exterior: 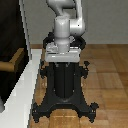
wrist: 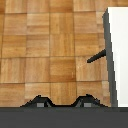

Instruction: Open the door by pressing down and pulling on the handle.

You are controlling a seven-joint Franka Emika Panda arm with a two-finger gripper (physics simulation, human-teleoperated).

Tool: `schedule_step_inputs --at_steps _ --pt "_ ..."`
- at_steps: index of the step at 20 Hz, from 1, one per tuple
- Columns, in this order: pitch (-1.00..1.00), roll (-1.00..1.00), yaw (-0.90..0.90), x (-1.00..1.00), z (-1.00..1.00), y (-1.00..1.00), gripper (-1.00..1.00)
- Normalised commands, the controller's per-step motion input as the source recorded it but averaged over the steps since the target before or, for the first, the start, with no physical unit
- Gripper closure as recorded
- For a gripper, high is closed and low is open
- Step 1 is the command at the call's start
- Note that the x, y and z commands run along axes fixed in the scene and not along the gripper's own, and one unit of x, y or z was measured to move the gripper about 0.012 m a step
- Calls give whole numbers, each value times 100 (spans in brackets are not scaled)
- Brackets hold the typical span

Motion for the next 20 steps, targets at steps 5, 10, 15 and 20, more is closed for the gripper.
schedule_step_inputs --at_steps 5,10,15,20 --pt "0 0 0 0 0 0 -100" --pt "0 0 0 0 80 0 -100" --pt "0 0 0 0 60 0 -100" --pt "0 0 0 0 80 0 -100"
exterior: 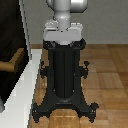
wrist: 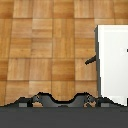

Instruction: Open the door by pressing down and pulling on the handle.

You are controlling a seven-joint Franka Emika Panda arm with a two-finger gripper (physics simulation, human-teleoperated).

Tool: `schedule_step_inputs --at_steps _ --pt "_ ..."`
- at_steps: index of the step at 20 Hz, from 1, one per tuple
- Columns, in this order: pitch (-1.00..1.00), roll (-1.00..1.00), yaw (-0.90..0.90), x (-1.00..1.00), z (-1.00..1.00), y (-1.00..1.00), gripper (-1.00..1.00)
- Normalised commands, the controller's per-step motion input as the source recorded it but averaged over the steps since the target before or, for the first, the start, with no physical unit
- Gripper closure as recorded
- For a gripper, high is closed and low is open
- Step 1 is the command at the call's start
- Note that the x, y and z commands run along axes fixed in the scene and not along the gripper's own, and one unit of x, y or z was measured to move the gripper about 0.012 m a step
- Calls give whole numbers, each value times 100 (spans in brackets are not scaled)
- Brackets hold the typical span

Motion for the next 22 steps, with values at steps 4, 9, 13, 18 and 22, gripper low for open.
schedule_step_inputs --at_steps 4,9,13,18,22 --pt "0 0 0 0 50 -25 -100" --pt "0 0 0 0 0 -80 -100" --pt "0 0 0 0 0 -50 -100" --pt "0 0 0 0 0 -80 -100" --pt "0 0 0 0 0 -50 -100"
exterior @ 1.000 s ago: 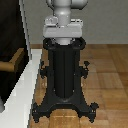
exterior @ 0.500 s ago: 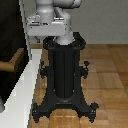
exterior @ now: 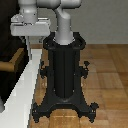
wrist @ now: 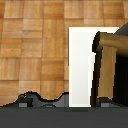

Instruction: Open the door by pressing down and pulling on the handle.

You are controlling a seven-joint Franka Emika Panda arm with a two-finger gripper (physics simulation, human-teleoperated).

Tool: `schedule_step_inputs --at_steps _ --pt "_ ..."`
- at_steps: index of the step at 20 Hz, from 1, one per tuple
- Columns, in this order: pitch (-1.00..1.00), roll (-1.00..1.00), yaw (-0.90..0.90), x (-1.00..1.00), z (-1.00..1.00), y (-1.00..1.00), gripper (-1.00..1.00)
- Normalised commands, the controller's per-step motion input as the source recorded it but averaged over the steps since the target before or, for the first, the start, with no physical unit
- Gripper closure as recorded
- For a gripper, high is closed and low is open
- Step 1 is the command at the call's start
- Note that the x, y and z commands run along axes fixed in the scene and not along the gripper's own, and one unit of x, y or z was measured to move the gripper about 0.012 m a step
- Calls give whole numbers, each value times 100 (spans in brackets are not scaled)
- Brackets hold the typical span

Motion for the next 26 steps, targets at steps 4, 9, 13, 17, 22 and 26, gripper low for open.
schedule_step_inputs --at_steps 4,9,13,17,22,26 --pt "0 0 -8 0 0 -50 -100" --pt "0 0 -9 0 0 -60 -100" --pt "0 0 -8 0 0 0 -100" --pt "0 0 -8 0 0 0 -100" --pt "0 0 0 40 0 0 -100" --pt "0 0 0 25 0 0 -100"
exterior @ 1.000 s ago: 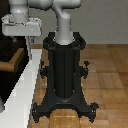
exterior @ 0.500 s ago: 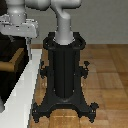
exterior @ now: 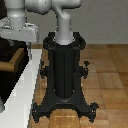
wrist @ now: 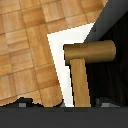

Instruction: Open the door by pressing down and pulling on the handle.

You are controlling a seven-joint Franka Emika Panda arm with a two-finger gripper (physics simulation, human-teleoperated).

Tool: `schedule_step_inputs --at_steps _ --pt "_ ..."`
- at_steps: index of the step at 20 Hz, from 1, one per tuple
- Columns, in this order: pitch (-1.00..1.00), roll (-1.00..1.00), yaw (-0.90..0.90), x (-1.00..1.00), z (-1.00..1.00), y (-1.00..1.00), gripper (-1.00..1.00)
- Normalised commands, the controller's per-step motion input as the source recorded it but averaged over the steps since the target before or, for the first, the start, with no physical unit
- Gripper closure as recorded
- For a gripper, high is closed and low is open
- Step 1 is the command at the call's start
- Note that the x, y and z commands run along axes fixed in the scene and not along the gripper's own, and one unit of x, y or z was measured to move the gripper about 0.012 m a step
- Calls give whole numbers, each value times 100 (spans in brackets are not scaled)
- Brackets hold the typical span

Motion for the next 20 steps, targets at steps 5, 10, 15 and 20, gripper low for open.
schedule_step_inputs --at_steps 5,10,15,20 --pt "0 0 0 0 0 0 -100" --pt "0 0 0 0 0 0 -100" --pt "0 0 0 0 -40 -40 -100" --pt "0 0 0 0 -60 -60 -100"
